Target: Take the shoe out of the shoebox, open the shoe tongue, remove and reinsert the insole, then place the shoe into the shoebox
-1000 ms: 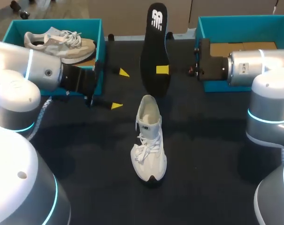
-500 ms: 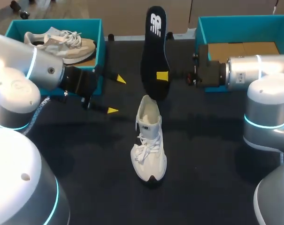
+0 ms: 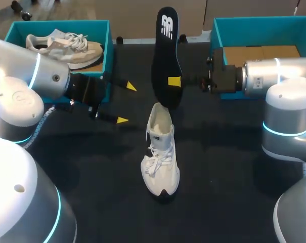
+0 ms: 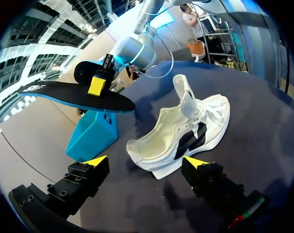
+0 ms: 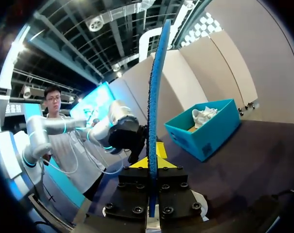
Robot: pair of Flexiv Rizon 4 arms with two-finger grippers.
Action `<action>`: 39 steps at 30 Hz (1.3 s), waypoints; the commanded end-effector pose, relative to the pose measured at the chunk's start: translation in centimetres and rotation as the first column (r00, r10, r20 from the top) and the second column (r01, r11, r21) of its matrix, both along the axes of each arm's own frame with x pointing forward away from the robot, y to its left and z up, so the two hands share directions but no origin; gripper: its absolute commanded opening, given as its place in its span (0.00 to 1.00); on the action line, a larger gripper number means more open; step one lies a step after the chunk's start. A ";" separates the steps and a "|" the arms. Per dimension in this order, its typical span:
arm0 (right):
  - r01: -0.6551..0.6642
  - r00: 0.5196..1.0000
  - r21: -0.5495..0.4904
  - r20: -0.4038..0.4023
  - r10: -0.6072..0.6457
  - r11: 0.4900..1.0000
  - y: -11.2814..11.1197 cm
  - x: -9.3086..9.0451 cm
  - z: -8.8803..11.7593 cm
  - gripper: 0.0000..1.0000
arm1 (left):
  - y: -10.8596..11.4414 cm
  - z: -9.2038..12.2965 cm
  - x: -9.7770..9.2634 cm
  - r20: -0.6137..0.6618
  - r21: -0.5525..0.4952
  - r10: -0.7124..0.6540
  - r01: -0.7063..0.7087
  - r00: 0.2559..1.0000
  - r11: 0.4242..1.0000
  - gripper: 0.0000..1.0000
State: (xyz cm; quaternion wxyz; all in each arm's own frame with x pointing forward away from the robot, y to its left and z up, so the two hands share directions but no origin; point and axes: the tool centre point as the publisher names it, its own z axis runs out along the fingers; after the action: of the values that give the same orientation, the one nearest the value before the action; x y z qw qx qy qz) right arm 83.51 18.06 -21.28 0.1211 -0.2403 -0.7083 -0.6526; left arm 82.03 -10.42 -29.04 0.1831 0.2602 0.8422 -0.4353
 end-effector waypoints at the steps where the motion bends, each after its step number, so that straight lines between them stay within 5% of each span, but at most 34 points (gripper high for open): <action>1: 0.012 0.998 -0.041 0.067 -0.009 0.999 0.0 -0.1 -0.9 0.00 | 0.1 0.2 -0.1 -0.029 0.049 0.016 -0.015 0.999 0.999 1.00; 7: 0.015 0.983 -0.051 0.186 -0.005 0.999 0.3 0.2 -2.3 0.00 | 0.1 -0.7 0.0 -0.082 0.090 0.067 -0.060 0.994 0.994 1.00; 16: -0.022 0.991 0.005 0.130 0.022 1.000 1.0 1.0 -4.3 0.00 | -0.8 -1.5 -0.4 -0.145 0.148 0.100 -0.079 0.984 0.986 1.00; 39: -0.021 0.992 0.028 0.124 0.017 0.999 0.9 1.4 -4.9 0.00 | -2.2 -1.6 -2.3 -0.210 0.207 0.214 -0.171 0.954 0.963 1.00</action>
State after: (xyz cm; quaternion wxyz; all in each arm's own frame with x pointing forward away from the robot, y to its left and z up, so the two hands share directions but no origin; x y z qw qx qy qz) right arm 84.75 18.88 -25.82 0.0869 -0.1927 -0.7101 -0.6716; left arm 80.24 -12.70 -30.76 0.0971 0.1441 0.9132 -0.3686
